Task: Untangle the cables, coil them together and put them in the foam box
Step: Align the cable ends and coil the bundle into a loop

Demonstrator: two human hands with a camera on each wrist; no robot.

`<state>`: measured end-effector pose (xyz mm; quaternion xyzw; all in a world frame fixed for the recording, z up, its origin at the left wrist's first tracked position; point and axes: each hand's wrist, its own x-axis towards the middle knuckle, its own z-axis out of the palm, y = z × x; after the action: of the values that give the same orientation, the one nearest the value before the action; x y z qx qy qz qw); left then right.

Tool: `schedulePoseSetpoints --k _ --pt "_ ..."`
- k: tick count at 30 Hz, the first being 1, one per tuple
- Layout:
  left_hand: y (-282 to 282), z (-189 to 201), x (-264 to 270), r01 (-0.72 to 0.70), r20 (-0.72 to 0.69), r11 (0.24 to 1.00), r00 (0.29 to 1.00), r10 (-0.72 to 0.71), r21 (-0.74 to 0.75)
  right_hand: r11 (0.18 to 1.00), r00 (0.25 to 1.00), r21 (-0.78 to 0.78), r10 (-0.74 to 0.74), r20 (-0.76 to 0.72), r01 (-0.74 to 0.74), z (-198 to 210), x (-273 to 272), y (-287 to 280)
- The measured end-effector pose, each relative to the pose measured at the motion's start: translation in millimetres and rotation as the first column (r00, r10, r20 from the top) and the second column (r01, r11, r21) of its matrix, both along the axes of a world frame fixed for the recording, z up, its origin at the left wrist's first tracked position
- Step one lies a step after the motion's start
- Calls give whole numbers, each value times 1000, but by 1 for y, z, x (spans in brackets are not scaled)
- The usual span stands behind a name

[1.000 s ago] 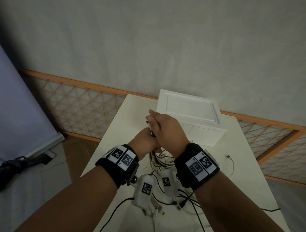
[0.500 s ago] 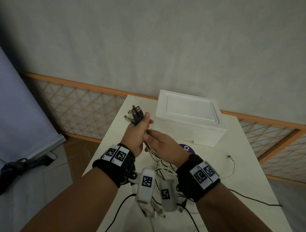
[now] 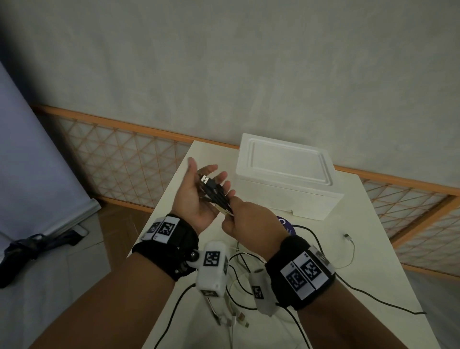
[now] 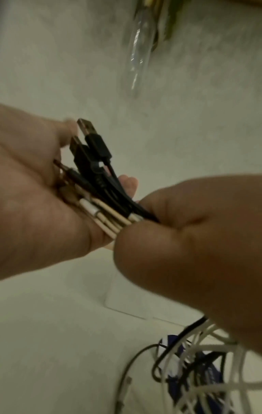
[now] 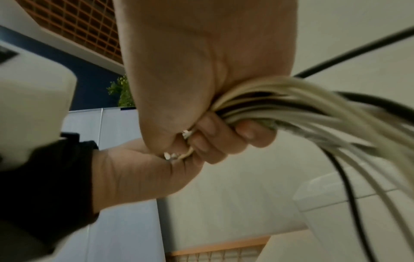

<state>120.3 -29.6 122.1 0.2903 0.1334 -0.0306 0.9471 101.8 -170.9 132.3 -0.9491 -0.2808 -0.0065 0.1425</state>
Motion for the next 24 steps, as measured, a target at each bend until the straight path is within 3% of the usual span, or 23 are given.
schedulePoseSetpoints --k 5,11,17,24 --pt "-4 0 1 -27 -80 999 996 30 39 996 999 -86 -39 -25 37 7 1 6" --pt "-9 -1 0 -75 -41 994 996 79 84 998 999 57 -34 -33 36 9 -2 13" --pt "-5 -1 -5 -27 19 989 1000 24 149 995 996 -61 -84 -28 83 11 2 14" --pt "-9 0 -6 -68 -3 984 998 69 167 987 987 -52 -152 52 154 13 4 13"
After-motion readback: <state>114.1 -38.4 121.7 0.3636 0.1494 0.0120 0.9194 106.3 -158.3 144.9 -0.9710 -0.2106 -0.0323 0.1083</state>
